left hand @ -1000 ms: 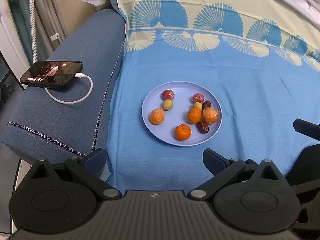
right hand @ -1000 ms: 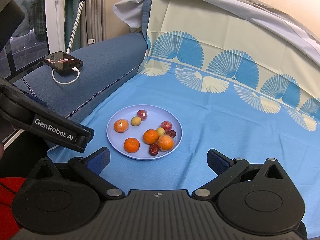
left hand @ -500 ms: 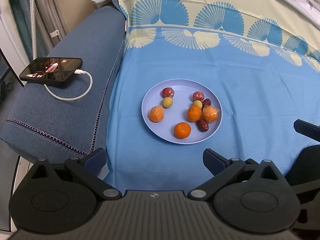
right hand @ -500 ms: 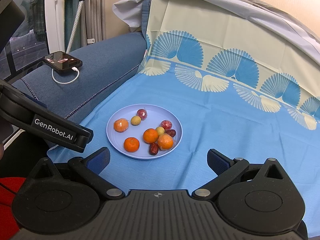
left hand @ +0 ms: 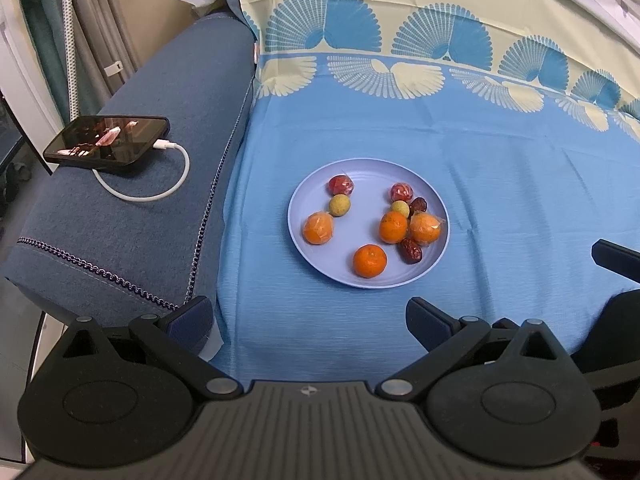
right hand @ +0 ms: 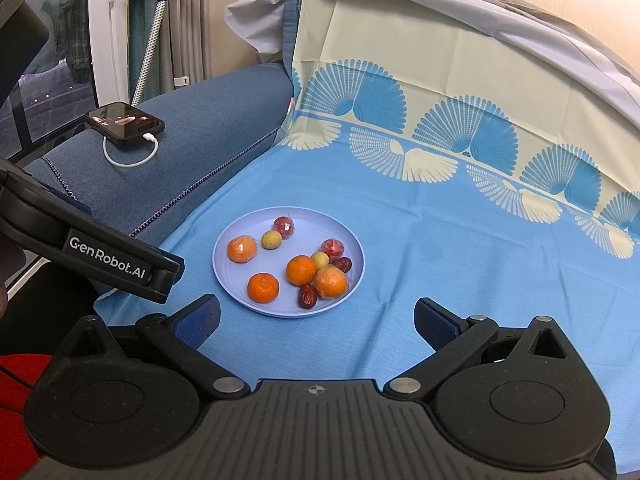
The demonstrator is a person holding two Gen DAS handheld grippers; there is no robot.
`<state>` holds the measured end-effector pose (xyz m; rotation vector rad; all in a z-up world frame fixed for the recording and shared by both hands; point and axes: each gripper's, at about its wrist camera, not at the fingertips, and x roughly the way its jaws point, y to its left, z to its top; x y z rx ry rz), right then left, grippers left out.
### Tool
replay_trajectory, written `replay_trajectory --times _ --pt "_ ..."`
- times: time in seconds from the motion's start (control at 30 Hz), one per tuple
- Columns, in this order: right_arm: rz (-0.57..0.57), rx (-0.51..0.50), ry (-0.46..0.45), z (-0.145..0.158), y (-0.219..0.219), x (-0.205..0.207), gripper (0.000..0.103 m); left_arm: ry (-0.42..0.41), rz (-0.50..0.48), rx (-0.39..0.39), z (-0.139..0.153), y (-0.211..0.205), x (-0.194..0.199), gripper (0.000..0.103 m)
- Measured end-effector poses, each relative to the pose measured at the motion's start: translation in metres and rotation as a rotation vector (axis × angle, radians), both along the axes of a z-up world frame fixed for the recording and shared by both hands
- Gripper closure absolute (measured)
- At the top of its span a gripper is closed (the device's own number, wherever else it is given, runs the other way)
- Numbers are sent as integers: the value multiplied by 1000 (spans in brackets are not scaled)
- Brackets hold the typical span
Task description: Organize fruits
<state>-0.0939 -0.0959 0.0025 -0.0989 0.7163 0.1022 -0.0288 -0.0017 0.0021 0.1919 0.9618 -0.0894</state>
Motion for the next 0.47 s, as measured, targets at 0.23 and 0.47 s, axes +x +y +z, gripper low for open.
replay_trajectory --times 0.23,0.47 --pt "0 0 1 0 0 -1 1 1 0 4 -1 -1 0 0" --pt "1 0 2 -2 1 -2 1 2 -2 7 -2 -1 0 0"
